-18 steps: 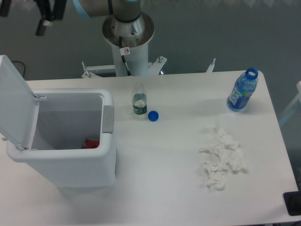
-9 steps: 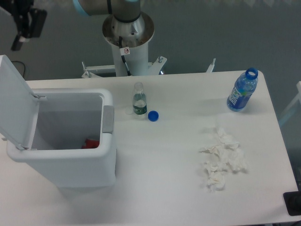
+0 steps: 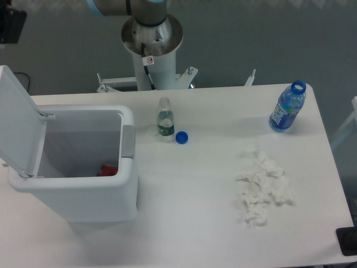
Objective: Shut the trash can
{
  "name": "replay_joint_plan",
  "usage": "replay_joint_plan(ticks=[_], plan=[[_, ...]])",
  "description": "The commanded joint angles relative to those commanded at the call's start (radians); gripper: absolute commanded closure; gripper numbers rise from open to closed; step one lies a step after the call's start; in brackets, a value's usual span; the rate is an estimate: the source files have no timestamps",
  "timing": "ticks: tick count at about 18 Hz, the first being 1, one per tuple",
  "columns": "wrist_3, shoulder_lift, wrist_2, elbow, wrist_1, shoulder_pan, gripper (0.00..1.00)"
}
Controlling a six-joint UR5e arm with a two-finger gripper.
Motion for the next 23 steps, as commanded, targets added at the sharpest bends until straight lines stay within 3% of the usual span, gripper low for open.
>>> replay_joint_plan(ticks=[5,9,23], plan=[[0.008,-0.034,-0.002,0.005,0.005,-0.035,0.00],[0.005,-0.087,-0.002,0.015,0.069,-0.064,0.00],[0.009,-0.166,0.014,0.046,0.075,-0.095,0.00]])
